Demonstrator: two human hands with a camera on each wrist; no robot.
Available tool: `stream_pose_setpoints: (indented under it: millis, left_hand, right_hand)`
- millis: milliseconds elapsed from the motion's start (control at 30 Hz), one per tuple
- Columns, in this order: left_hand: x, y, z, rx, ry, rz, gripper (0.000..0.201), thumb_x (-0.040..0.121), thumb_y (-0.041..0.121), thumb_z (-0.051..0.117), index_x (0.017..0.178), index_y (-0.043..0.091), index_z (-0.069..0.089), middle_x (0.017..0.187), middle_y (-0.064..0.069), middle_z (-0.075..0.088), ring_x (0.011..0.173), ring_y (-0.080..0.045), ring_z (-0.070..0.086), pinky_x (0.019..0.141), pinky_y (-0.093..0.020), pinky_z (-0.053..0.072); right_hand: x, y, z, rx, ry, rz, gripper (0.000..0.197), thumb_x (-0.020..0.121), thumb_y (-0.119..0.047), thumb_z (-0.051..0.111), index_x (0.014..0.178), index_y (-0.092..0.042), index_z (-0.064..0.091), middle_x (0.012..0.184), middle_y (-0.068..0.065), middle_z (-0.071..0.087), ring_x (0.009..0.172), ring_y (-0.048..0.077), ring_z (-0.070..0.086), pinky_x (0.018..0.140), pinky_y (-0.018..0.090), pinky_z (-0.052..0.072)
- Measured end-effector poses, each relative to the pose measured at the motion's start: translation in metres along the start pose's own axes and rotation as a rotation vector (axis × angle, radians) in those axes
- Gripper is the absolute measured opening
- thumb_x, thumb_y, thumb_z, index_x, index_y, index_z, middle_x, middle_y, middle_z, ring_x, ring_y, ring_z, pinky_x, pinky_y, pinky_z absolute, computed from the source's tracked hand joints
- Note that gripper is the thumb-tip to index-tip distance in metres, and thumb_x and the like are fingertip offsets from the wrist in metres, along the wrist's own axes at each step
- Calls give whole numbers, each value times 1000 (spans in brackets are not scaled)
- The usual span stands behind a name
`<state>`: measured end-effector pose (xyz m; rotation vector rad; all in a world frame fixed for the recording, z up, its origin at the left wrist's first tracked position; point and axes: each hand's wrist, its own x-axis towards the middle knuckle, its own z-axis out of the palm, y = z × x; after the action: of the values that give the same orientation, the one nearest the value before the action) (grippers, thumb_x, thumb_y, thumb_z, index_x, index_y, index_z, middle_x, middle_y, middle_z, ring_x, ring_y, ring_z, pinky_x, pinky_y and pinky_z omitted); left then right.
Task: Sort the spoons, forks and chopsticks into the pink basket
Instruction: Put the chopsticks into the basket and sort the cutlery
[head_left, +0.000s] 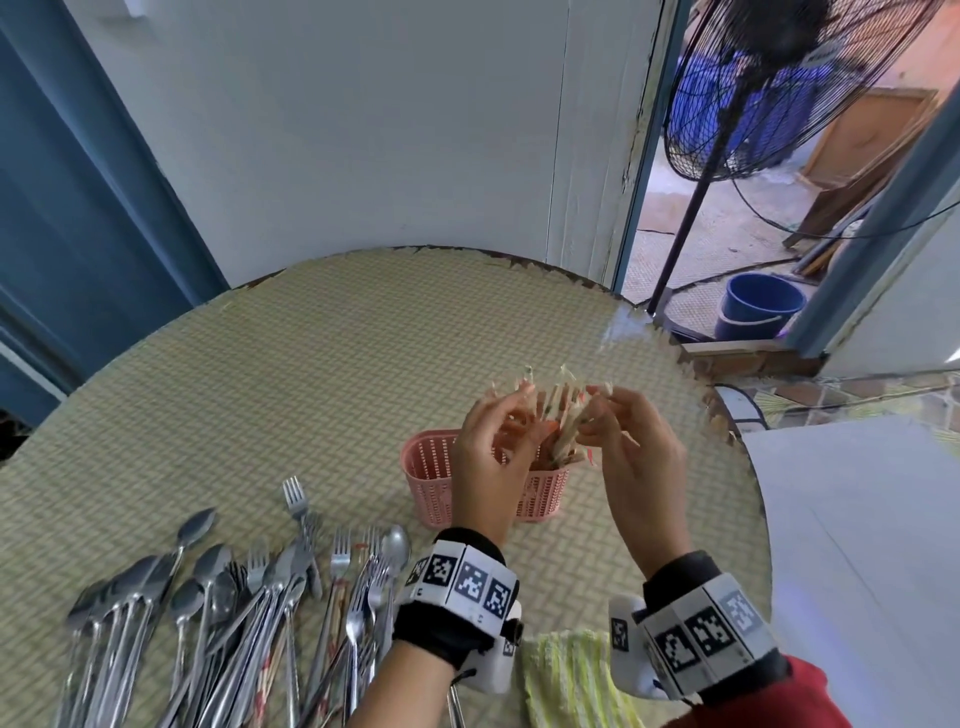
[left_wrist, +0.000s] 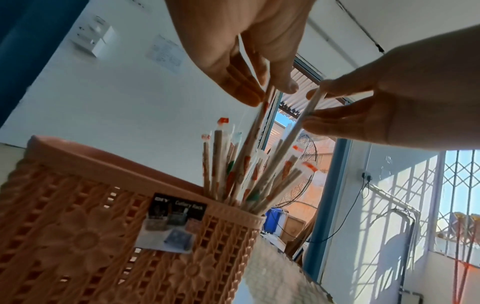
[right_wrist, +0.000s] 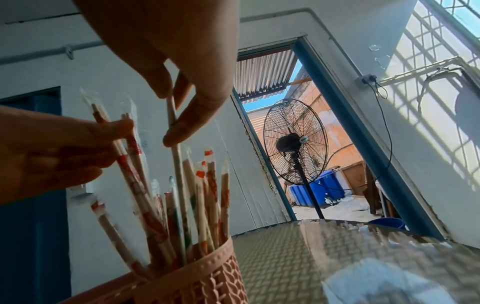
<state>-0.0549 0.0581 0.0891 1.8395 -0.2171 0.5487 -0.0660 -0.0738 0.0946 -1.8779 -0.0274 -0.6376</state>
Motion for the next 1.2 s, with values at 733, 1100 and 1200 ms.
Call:
stream_pose_setpoints:
  millis: [733, 1100, 1200]
  left_hand:
    - [-17, -13, 0, 49, -348, -147, 49, 96, 56, 23, 144, 47, 11, 150, 10, 31, 136, -6, 33, 115, -43, 25]
    - [-100, -58, -93, 200, 97, -279, 46, 89, 7, 41, 134, 20, 44, 131, 10, 48, 123, 1, 42, 104, -18, 37]
    - [-128, -80, -135, 258, 185, -368, 39, 85, 5, 44, 118, 22, 56, 113, 14, 56, 107, 0, 52, 94, -22, 44]
  right_hand:
    - [-13, 7, 38, -133, -436, 86, 52, 101, -40, 25, 149, -32, 8, 155, -19, -5, 142, 1, -14, 120, 37, 0]
    - [-100, -40, 87, -201, -28, -259, 30, 75, 3, 44, 99, -4, 60, 98, 6, 54, 94, 16, 45, 86, 31, 38]
    - [-143, -39, 115, -164, -218, -173, 24, 75, 2, 43, 90, -8, 59, 86, -3, 50, 84, 13, 44, 77, 24, 38]
